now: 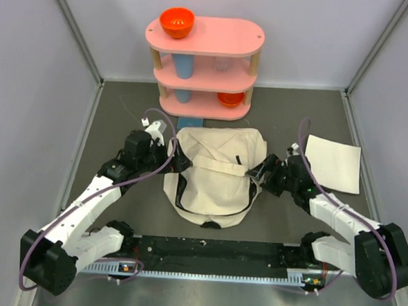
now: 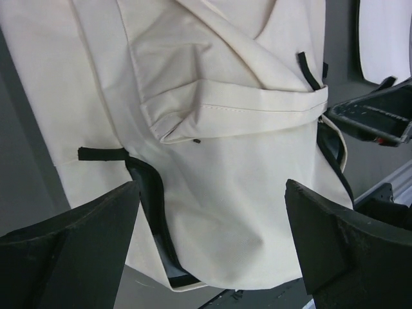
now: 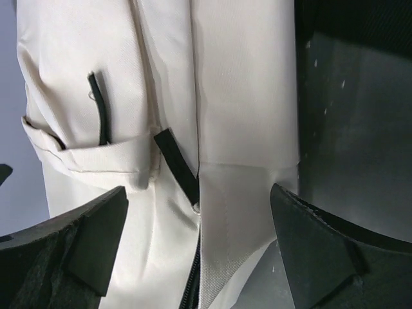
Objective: Pack the student bag
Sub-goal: Move the student bag to the center of the board.
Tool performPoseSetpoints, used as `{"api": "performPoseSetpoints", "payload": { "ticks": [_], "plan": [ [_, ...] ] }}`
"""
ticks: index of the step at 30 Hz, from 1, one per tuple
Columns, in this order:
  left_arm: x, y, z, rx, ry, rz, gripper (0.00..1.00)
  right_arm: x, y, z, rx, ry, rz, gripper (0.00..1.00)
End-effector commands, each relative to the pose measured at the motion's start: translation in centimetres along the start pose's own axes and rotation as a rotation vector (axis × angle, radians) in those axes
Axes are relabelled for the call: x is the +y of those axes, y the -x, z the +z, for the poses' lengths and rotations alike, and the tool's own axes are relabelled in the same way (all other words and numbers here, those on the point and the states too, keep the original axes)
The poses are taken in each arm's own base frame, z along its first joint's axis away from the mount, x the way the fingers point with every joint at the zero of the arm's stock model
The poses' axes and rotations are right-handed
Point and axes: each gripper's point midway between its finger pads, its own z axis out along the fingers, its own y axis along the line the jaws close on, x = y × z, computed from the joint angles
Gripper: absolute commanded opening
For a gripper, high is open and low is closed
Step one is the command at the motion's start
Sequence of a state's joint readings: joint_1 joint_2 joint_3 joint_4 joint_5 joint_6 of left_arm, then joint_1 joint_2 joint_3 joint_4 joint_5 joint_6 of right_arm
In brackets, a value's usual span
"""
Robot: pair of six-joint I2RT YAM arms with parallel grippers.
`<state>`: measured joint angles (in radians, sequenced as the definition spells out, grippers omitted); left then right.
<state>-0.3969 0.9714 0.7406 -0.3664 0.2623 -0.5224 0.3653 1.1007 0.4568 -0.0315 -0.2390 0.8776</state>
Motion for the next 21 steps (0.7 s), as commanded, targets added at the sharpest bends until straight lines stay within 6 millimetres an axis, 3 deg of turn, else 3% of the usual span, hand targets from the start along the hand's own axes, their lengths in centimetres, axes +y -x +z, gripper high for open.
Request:
{"api": "performPoseSetpoints", "payload": {
  "ticks": [1, 5, 9, 16, 18, 19, 21],
  "plan": [
    [-2.4, 2.2, -0.5, -0.066, -0.077, 0.009, 0.98, 4.4, -2.3, -0.5, 0.072, 0.283, 0.106, 0.90],
    [-3.7, 3.5, -0.5, -0.073, -0.105, 0.039, 0.98, 5.3, -4.9, -0.3, 0.112, 0.246, 0.052, 0.91],
    [-3.9, 4.4, -0.5, -0.084, -0.089, 0.061, 0.98, 8.7, -7.7, -0.8, 0.149, 0.333, 0.000, 0.91],
    [-3.5, 6.5, -2.2, -0.163, -0.019, 0.088, 0.98, 14.3, -9.4, -1.0, 0.192, 0.480, -0.083, 0.92],
    [-3.5, 6.8, -2.6, -0.177, -0.013, 0.097, 0.98, 14.4, -8.8, -1.7, 0.163, 0.463, -0.122, 0.92],
    [-3.7, 6.9, -2.9, -0.185, -0.017, 0.106, 0.97, 13.5, -7.8, -1.4, 0.100, 0.404, -0.124, 0.92],
    [-3.7, 6.9, -3.1, -0.188, -0.019, 0.113, 0.97, 11.8, -6.2, -2.9, 0.010, 0.325, -0.165, 0.94]
  ]
}}
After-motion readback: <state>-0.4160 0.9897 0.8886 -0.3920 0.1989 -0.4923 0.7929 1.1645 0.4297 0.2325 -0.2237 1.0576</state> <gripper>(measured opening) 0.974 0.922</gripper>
